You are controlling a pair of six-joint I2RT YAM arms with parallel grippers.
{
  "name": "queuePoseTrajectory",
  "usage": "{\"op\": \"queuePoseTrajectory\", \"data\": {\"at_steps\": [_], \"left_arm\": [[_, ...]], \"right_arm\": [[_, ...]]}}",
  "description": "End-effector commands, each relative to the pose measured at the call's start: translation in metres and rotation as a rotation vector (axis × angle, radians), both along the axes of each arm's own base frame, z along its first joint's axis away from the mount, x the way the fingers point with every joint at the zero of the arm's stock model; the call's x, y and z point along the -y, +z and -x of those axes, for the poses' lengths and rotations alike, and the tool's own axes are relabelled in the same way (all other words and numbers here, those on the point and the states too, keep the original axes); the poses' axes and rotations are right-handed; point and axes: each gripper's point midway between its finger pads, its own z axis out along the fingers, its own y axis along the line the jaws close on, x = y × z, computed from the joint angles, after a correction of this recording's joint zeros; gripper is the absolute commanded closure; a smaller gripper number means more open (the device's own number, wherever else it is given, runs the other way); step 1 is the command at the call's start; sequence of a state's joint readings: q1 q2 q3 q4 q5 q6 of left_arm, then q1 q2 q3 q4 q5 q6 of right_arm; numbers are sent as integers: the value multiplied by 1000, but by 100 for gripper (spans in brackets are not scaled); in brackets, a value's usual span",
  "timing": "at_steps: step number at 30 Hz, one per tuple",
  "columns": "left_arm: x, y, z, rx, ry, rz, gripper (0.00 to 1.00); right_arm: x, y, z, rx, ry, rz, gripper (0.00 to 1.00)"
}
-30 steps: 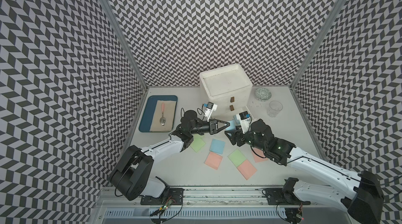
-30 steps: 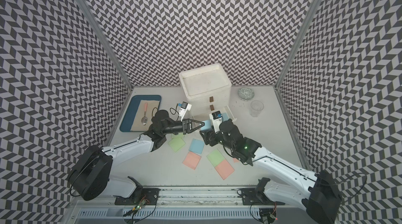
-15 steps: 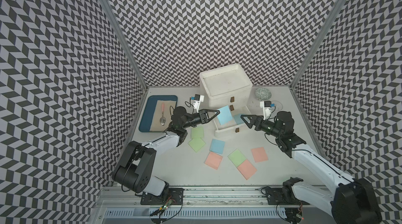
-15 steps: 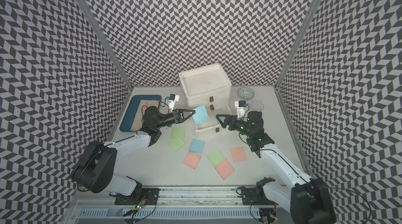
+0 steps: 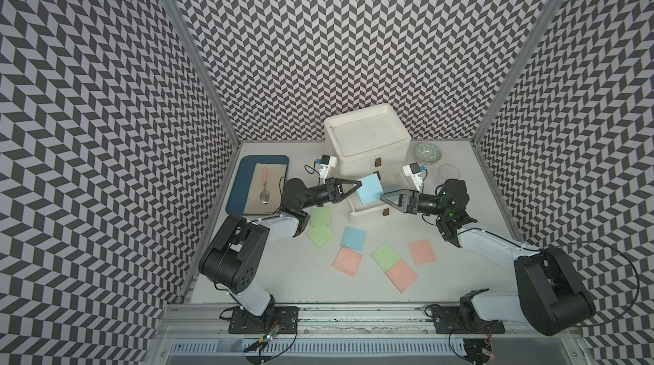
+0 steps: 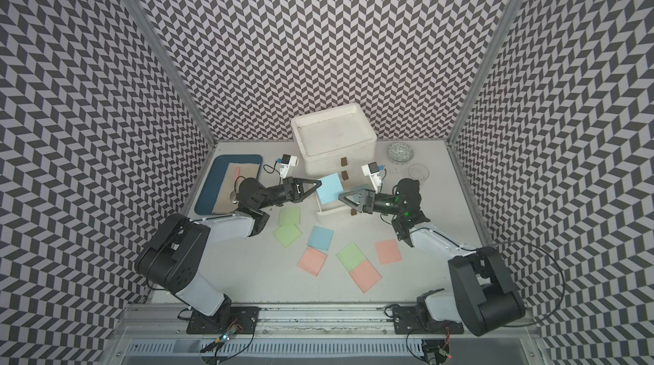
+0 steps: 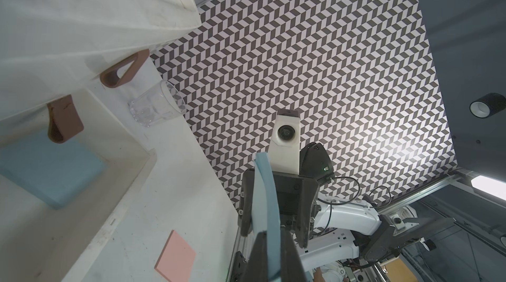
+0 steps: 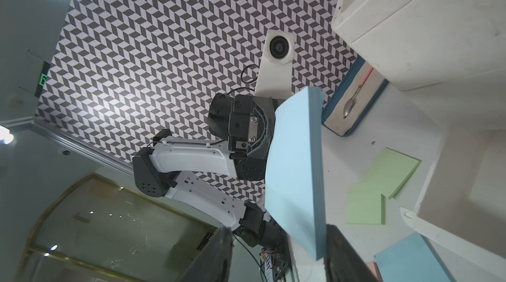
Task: Please put the sticky notes in the drawer by color
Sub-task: Pick up the sticky notes from the center of the board.
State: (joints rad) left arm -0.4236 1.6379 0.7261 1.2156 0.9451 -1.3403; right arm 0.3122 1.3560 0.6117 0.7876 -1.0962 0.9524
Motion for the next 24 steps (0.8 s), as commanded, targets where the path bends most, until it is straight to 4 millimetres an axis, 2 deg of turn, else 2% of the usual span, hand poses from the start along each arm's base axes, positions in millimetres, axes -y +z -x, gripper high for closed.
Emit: {"op": "queuePoseTrajectory", "data": {"at_steps": [1, 4, 5, 8, 9, 10, 14, 19, 24], "left_arm": [[0, 21, 9, 81, -20, 19, 99], [1, 17, 8, 86, -9, -14, 95], [0, 14, 7, 84, -2, -31, 89], [-3, 0, 1, 86, 28, -100, 61], [-5, -4, -2, 87, 44, -126, 53], [-9, -10, -5, 87, 68, -158, 51], [-32, -36, -20, 94, 207, -315, 50], [-54, -59, -23, 151, 344, -464, 49], [-55, -81, -18, 208, 356, -529, 49]], "right_arm": [[-3, 21, 5, 86, 45, -27, 58], [-1, 23, 2, 91, 29, -29, 81], [-1, 22, 1, 88, 19, -25, 89], [5, 15, -7, 67, -30, -3, 93], [9, 10, -12, 52, -59, 9, 93], [14, 4, -18, 34, -98, 25, 94], [38, -30, -47, -46, -275, 138, 94], [57, -66, -72, -89, -427, 266, 94], [59, -84, -88, -116, -458, 305, 93]]}}
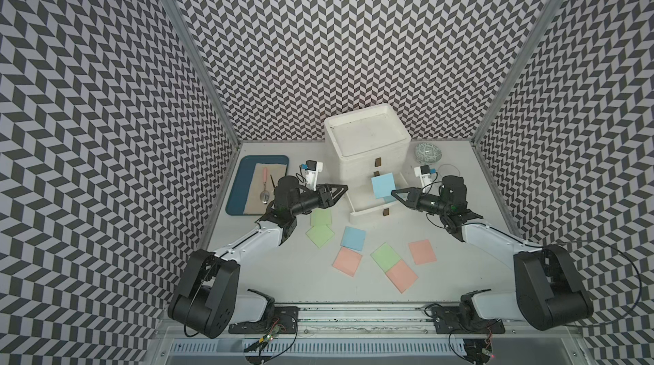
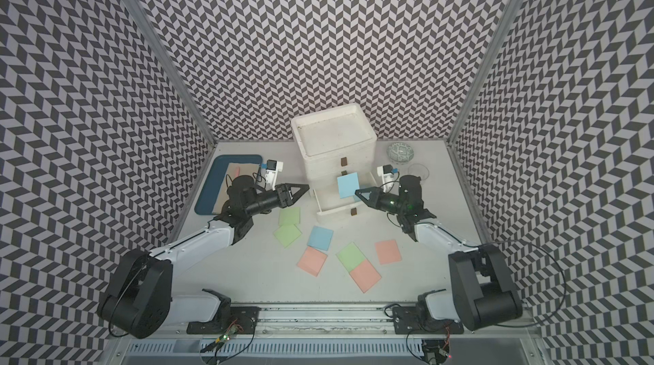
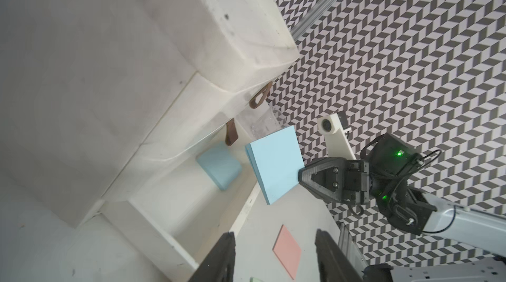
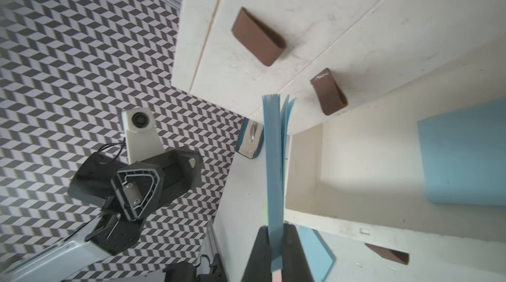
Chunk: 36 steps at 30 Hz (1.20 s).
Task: Please put the sticky notes in the drawer by color
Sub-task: Pick up the sticky notes from the center of the board, then place the sticky notes in the drawer.
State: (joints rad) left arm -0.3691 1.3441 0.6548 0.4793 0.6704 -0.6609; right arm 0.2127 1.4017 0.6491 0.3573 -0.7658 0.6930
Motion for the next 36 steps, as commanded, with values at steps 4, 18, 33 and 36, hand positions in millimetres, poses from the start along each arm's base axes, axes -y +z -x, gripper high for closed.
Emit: {"op": "queuePoseTrajectory", "data": {"at_steps": [4, 18, 33, 36], "left_arm": [[4, -43, 6, 55, -3, -163, 49], [-6, -50, 11, 100, 46, -216, 49], [-38, -70, -3, 8, 204, -230, 49], [-48, -71, -4, -10, 235, -215, 49]], "right_arm": [[11, -16, -25, 19, -81, 109, 92], [33, -27, -30, 23, -191, 270, 47], [-108, -81, 81, 184, 276, 809, 20], [-124, -101, 92, 139, 331, 819, 13]]}}
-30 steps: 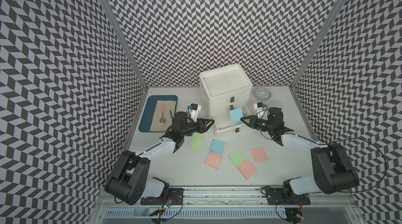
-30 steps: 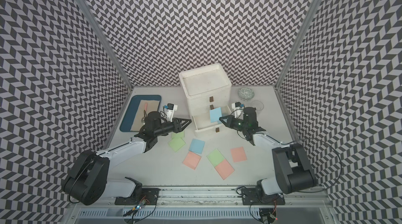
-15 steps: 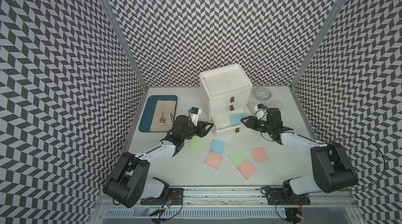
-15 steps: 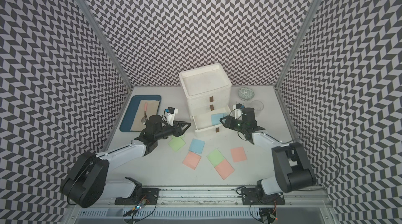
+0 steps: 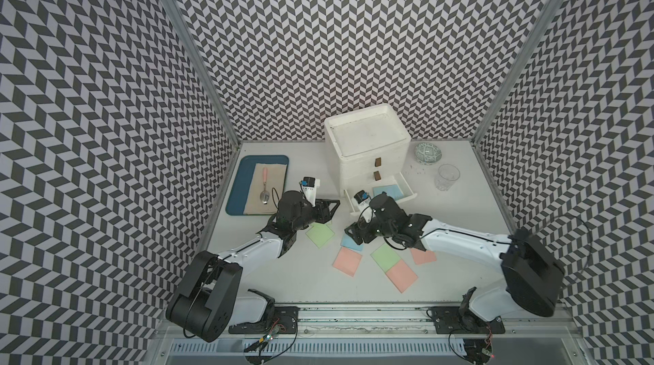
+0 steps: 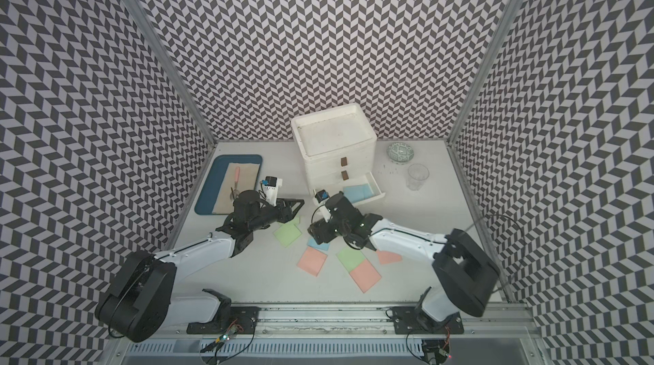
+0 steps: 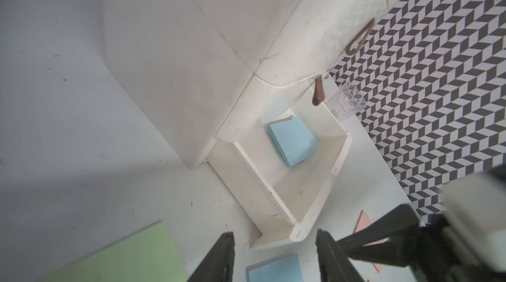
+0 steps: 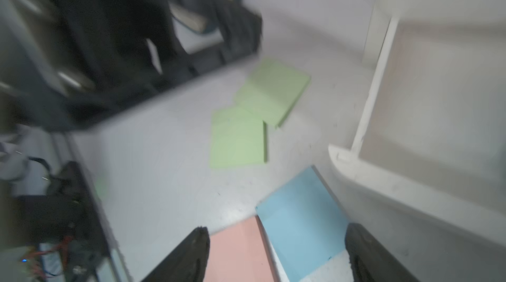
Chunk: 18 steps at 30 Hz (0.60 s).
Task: Please put the sticky notes in the drawer by color
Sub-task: Place the sticky notes in the drawer.
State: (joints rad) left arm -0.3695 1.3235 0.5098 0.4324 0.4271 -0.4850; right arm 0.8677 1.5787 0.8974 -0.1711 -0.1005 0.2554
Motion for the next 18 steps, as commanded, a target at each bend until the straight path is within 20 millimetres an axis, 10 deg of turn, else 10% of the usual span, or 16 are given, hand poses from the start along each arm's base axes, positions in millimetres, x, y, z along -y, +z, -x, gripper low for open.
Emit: {"op": "queuePoseTrajectory", "data": {"at_steps": [1, 18], "left_arm": [[-13, 1, -2, -6, 51, 19, 49], [-36, 18, 5, 40, 144, 46, 49]], "right_arm": [[1, -17, 2, -11, -7, 86, 11], [-8, -47, -1, -106, -428, 106, 0]]}}
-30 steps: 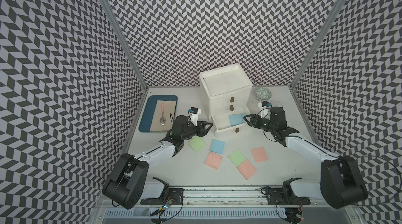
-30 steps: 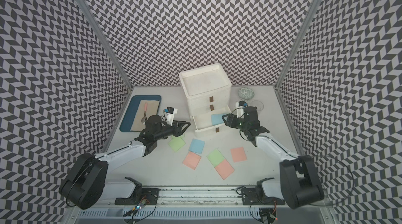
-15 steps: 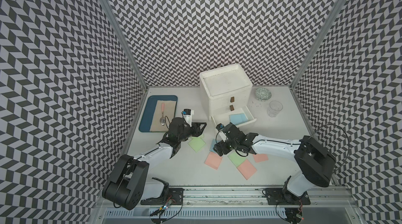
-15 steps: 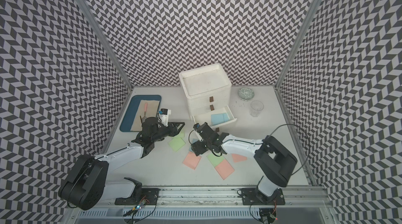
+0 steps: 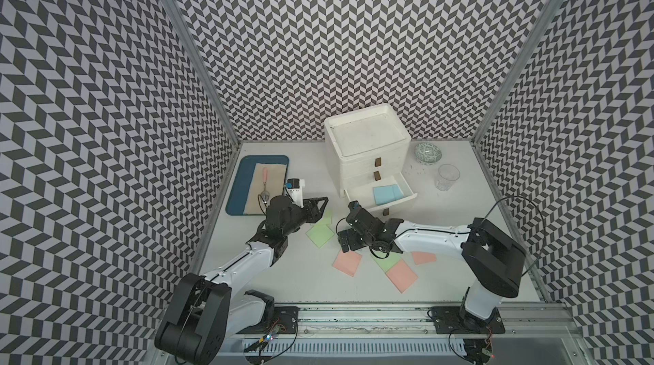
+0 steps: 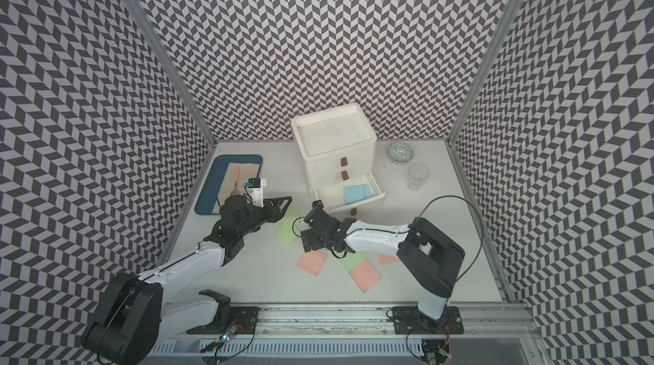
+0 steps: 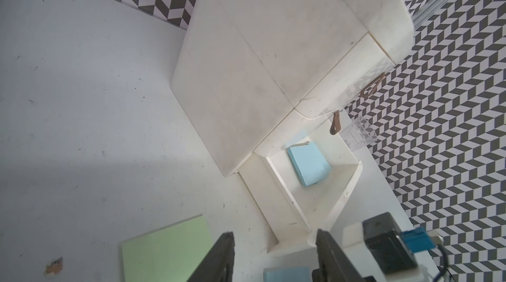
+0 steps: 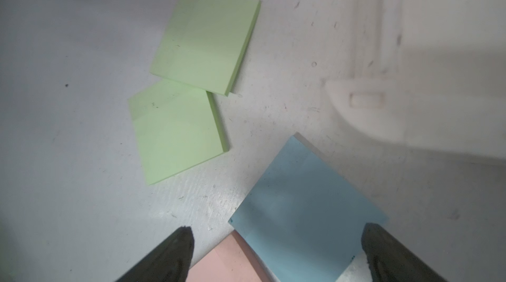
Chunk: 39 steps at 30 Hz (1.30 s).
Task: Please put the sticky notes in the drawer by color
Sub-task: Place the sticky notes in the drawer, then pick up the sticky notes from the center of the board.
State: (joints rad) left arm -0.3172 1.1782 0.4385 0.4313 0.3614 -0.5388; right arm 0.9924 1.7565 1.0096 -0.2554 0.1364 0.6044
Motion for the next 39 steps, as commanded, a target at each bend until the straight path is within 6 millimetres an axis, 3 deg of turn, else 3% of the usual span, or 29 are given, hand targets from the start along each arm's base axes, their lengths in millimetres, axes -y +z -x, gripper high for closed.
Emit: {"op": "queuePoseTrajectory", "data": {"at_steps": [1, 8, 17, 21, 26, 35, 39], "left_arm": [[-3, 1, 2, 1, 7, 11, 49], [14, 25, 14, 71, -61, 15, 48], [28, 38, 24, 112, -91, -7, 48], [23, 40, 23, 116, -64, -22, 48], [19, 37, 21, 108, -40, -27, 48], [17, 31, 20, 95, -32, -18, 48], [18, 29, 19, 93, -38, -14, 48]], "right_arm": [[5, -8, -3, -5, -140, 11, 0], [7, -22, -1, 26, -231, 114, 0], [7, -44, 4, 21, -262, 232, 0], [29, -53, 9, 33, -294, 370, 0], [58, -61, 26, 6, -313, 403, 1], [98, -52, 36, 34, -314, 421, 2], [76, -45, 29, 65, -184, 302, 2]]}}
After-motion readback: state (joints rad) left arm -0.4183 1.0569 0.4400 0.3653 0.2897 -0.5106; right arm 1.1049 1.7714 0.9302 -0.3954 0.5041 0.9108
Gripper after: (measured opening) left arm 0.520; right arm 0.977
